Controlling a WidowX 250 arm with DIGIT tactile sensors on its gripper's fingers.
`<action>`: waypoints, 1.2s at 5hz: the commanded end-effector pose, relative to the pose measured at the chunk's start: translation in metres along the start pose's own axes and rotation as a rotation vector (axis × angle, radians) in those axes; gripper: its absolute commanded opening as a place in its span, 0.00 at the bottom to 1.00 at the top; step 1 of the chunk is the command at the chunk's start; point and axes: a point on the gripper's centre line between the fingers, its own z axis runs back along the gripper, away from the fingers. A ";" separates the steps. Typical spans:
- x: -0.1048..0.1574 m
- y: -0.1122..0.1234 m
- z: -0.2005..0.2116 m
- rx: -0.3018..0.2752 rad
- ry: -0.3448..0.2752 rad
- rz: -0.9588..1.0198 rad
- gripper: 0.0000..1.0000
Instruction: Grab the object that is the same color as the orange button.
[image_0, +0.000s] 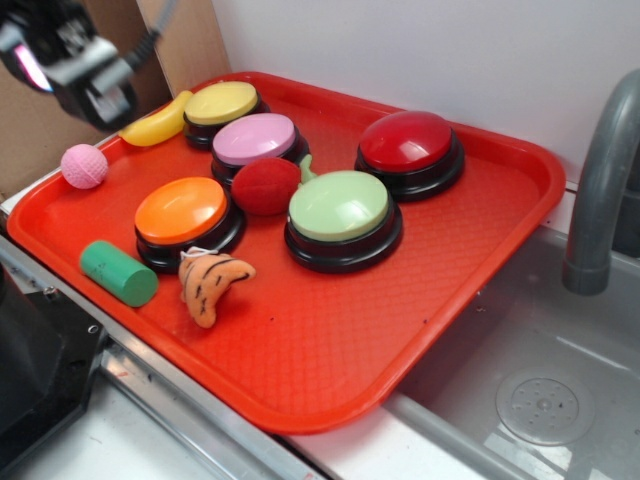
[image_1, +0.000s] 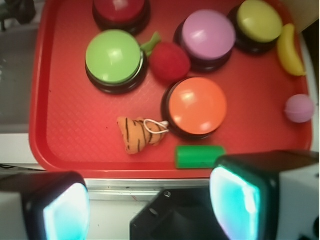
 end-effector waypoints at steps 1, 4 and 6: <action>0.012 -0.014 -0.056 0.087 0.035 0.078 1.00; 0.007 -0.010 -0.116 0.218 0.050 0.275 1.00; 0.004 -0.005 -0.143 0.208 0.078 0.320 1.00</action>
